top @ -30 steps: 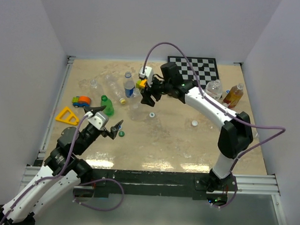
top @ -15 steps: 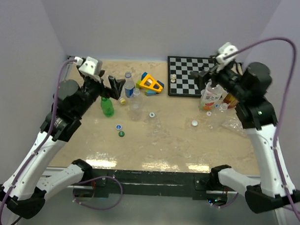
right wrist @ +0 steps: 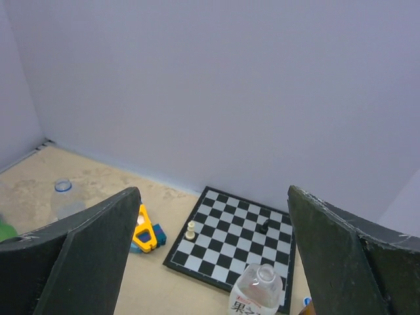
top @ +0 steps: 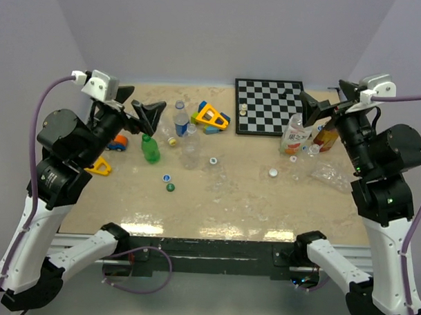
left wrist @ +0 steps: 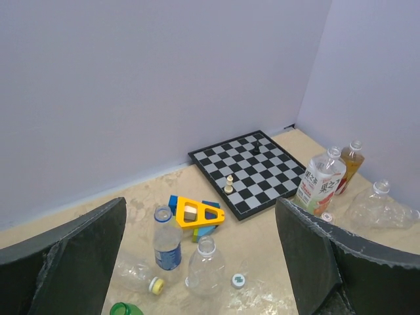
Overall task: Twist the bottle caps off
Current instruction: Reset both arms
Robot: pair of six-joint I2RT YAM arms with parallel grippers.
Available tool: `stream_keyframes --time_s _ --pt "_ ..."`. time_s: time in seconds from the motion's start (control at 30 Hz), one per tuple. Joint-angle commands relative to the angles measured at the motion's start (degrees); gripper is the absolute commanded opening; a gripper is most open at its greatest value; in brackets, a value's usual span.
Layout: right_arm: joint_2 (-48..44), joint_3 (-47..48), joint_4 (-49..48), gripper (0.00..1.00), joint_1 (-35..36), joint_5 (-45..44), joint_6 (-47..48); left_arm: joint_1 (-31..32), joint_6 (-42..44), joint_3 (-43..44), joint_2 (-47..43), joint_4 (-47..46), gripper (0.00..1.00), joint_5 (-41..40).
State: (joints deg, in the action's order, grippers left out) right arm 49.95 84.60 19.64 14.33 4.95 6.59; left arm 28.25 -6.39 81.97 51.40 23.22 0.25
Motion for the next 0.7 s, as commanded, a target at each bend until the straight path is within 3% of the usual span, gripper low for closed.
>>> stream_keyframes --time_s 0.0,0.67 --pt "-1.52 -0.84 -1.27 0.98 -0.35 -5.99 -5.35 -0.21 0.68 1.87 -1.21 2.53 1.00 0.63" --pt "-5.13 -4.62 -0.39 0.98 -1.76 -9.08 -6.24 -0.21 0.42 -1.20 -4.02 4.46 1.00 1.86"
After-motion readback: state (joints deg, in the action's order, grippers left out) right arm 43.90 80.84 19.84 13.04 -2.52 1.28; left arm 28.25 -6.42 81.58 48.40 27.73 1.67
